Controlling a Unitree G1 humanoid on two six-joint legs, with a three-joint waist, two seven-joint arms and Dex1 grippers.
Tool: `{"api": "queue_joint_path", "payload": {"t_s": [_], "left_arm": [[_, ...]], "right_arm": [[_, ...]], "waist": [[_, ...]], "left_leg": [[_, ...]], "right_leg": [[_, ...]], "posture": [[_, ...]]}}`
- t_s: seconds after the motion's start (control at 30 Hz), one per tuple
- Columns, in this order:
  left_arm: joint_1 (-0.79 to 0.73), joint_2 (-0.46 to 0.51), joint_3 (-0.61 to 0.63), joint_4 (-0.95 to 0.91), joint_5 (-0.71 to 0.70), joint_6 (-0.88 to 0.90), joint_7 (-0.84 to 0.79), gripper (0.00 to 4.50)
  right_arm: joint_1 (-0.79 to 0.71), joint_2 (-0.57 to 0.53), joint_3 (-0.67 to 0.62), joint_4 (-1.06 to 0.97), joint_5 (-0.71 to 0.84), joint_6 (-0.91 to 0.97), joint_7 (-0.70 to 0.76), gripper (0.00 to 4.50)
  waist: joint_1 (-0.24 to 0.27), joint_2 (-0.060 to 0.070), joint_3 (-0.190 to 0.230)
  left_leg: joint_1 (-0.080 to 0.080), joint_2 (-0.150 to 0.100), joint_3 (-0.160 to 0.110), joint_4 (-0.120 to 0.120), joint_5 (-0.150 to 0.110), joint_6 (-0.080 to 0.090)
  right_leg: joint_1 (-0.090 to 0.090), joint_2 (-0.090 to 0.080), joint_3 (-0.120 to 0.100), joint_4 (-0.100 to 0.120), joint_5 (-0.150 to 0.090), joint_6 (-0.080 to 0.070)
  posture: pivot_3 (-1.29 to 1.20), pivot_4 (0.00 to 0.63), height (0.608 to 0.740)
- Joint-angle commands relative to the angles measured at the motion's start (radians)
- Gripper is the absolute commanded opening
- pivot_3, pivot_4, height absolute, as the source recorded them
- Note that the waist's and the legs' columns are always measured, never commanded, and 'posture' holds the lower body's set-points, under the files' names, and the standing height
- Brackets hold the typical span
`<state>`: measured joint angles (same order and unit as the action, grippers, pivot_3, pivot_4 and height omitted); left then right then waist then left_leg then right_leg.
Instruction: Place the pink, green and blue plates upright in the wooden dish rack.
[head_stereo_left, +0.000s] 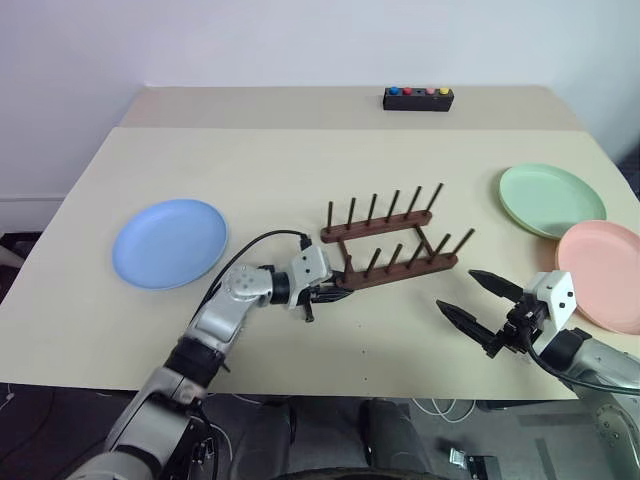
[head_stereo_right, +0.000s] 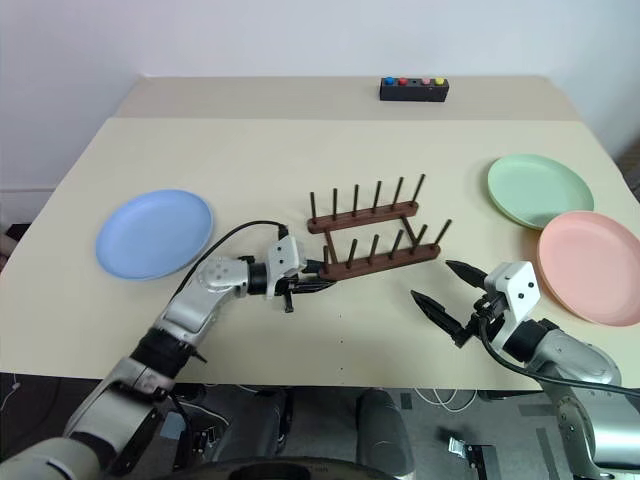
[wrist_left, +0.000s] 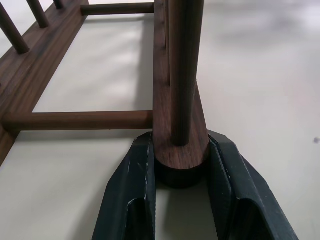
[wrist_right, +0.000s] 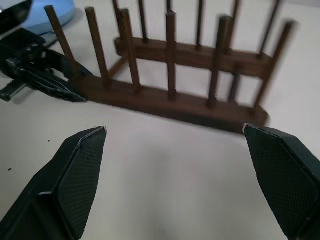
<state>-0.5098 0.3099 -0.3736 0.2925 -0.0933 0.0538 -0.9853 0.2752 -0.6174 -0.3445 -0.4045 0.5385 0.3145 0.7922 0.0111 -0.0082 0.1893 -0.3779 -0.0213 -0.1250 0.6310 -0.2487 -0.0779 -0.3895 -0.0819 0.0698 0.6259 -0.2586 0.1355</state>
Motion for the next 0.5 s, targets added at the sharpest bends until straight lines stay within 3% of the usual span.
{"api": "queue_joint_path", "payload": {"t_s": [0.03, 0.4, 0.5], "left_arm": [[-0.053, -0.025, -0.024, 0.112, 0.011, -0.056, -0.082, 0.76], [-0.172, -0.061, 0.008, 0.347, 0.036, -0.184, -0.151, 0.76], [-0.171, -0.065, 0.027, 0.347, 0.023, -0.172, -0.151, 2.19]], "right_arm": [[0.009, 0.009, -0.019, -0.019, -0.007, -0.029, -0.011, 4.50], [0.077, 0.025, -0.035, -0.054, -0.012, -0.053, -0.049, 4.50], [0.078, 0.021, -0.030, -0.052, -0.015, -0.052, -0.052, 4.50]], "waist": [[-0.002, 0.000, 0.000], [-0.002, -0.001, 0.000], [-0.003, -0.001, 0.001]], "left_leg": [[0.000, 0.000, 0.000, 0.000, 0.000, 0.001], [0.000, 0.000, 0.000, 0.000, -0.001, 0.001], [0.000, 0.000, 0.000, 0.000, -0.001, 0.001]], "right_leg": [[0.000, 0.000, 0.000, 0.000, 0.000, 0.000], [0.000, 0.000, 0.000, 0.000, -0.002, 0.004], [0.000, 0.000, 0.000, 0.000, -0.003, 0.004]], "posture": [[0.00, 0.150, 0.740], [0.00, 0.150, 0.740], [0.00, 0.150, 0.740]]}}
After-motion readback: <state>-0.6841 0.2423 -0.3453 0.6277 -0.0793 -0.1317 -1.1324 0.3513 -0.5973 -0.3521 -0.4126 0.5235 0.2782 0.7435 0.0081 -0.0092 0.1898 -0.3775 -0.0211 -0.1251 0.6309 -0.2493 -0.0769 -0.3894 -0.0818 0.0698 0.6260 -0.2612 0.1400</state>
